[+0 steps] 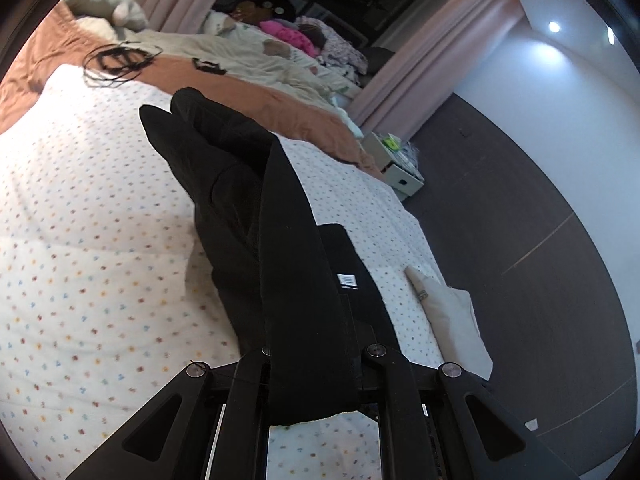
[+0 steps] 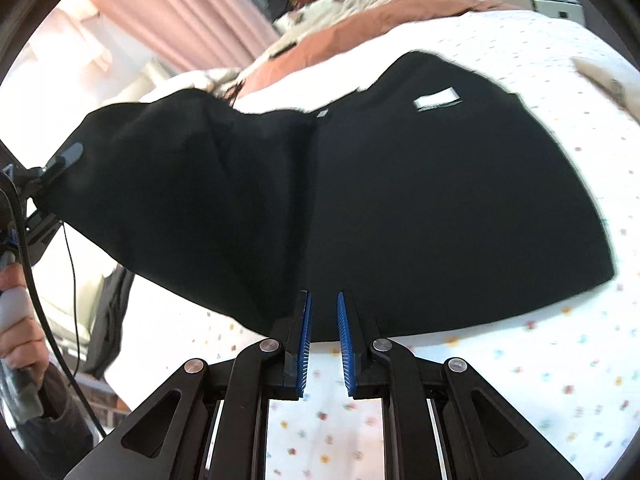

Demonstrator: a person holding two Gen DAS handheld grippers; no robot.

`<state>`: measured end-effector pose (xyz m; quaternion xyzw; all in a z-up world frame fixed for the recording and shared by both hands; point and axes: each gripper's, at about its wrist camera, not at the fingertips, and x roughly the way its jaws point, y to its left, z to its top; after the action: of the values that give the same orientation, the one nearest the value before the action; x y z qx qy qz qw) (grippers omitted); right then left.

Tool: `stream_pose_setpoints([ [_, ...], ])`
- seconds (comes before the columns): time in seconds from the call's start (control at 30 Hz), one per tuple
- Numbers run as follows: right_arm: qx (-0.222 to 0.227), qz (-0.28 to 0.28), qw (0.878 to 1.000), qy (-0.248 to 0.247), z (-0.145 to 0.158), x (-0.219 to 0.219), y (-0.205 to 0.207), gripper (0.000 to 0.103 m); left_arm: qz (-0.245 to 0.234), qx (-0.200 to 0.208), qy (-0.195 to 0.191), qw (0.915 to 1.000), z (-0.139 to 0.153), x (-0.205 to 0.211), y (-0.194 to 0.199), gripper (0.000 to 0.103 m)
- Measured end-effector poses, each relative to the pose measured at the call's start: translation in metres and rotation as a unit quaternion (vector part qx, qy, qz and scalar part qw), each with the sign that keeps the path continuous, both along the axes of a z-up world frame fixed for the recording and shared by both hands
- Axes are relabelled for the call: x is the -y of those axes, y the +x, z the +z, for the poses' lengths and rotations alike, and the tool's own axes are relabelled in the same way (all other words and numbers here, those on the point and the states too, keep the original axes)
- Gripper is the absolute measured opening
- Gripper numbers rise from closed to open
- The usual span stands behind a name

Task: Fold large clothes
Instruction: 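Lift the shirt edge with both tools and fold it over onto itself, then open both tools and release the folded black shirt on the bed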

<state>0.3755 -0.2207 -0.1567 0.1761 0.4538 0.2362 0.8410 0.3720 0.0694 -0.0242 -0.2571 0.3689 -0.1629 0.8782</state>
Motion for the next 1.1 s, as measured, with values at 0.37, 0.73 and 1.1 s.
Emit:
stream_pose_setpoints([
  [0.37,0.019,-0.091,0.995,0.032,0.007,0.084,-0.018,0.014,-0.075,-0.007,0.052,0.9958,0.007,0.085,0.03,0.011],
  [0.73,0.009,-0.144,0.989,0.036,0.005,0.152,-0.042,0.014,-0.153,-0.061,0.121,0.9788,-0.033,0.185,0.058,0.011],
  [1.1,0.009,-0.173,0.983,0.059,0.008,0.173,-0.042,0.067,-0.225,-0.063,0.121,0.9648,-0.043,0.211,0.048,0.066],
])
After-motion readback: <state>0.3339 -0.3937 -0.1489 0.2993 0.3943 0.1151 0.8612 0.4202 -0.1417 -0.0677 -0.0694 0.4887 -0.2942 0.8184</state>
